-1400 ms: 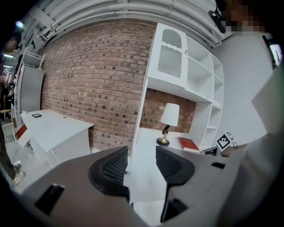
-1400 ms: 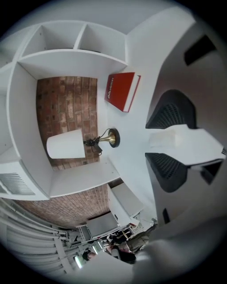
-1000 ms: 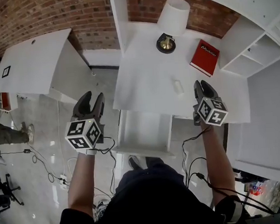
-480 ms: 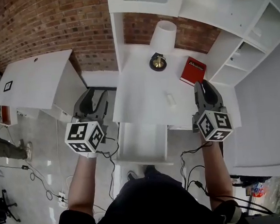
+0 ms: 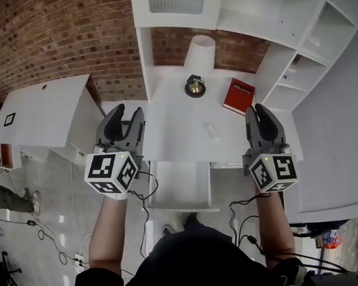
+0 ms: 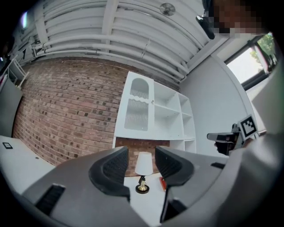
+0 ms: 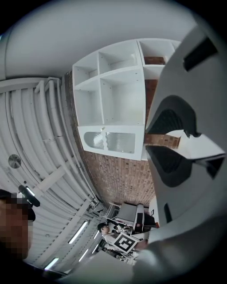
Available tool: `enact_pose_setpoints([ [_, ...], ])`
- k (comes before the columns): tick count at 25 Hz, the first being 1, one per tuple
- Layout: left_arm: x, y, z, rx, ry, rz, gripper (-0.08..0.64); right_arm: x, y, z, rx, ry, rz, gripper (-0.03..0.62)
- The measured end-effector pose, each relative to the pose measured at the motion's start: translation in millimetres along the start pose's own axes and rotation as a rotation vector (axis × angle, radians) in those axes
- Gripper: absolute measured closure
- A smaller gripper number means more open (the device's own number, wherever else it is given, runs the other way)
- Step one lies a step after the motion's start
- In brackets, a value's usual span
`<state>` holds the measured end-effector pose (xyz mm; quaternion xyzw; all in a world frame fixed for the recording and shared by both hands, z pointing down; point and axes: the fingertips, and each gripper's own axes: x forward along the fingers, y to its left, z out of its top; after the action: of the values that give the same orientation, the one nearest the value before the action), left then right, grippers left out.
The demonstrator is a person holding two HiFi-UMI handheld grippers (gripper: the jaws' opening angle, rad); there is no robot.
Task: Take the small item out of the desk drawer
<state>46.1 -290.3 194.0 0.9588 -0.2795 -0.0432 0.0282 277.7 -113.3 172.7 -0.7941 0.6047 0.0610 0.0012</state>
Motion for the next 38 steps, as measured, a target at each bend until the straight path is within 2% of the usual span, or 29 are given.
enact_pose_setpoints([
  [3,-1,-10,4,0.056,-0.005,-0.007,0.372,-6,4,6,-0.040,-0.014,-0.002,0.529],
  [6,-2,-15,4,0.075,-0.009,-0.016,0.373,-9,9,10,-0.060,-0.025,0.004,0.529],
  [18,6,-11,4,0.064,-0.009,-0.010,0.373,-1,6,7,-0.047,-0.021,0.020,0.529],
  [38,25,3,-22,0.053,0.041,0.013,0.374,15,-9,-19,0.006,0.014,0.015,0.529],
])
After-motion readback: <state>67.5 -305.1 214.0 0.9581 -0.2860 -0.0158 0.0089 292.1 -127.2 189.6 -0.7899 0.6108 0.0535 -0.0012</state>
